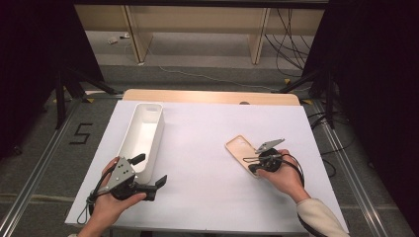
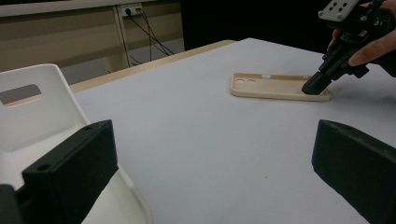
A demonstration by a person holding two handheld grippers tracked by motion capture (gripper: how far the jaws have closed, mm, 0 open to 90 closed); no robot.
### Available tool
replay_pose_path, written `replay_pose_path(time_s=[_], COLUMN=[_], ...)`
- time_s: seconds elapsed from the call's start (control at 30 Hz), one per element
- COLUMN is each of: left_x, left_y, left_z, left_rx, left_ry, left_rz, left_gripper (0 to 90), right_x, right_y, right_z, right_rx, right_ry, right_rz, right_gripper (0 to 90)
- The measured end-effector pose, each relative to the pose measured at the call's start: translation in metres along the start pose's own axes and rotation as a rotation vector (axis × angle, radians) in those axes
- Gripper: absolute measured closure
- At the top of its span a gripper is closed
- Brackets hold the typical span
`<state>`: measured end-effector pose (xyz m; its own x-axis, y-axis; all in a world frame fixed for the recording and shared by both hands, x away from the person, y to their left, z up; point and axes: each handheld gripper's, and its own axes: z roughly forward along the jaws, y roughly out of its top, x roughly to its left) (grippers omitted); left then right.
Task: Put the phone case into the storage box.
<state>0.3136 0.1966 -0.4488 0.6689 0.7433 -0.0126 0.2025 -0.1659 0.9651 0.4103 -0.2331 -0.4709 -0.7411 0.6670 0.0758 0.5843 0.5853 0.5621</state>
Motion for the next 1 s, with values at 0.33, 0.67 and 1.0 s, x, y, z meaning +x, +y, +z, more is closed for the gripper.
replay_pose_path(time_s=[0.33, 0.67, 1.0], left_x=[0.000, 0.000, -0.001], left_y=[0.000, 0.000, 0.001], left_z=[0.000, 0.000, 0.000], left_rx=[-0.002, -0.001, -0.003], left_ry=[-0.001, -0.007, -0.006], left_rz=[0.000, 0.004, 0.004], left_gripper=[0.0, 0.0, 0.0], right_x=[0.012, 0.021, 0.032], right_y=[0.006, 0.013, 0.024], right_z=[0.008, 0.018, 0.027], right_rx=[-0.012, -0.049, -0.067], right_ry=[0.035, 0.068, 0.089], right_rz=[-0.038, -0.031, -0.043], right_gripper=[90.0, 90.0, 90.0])
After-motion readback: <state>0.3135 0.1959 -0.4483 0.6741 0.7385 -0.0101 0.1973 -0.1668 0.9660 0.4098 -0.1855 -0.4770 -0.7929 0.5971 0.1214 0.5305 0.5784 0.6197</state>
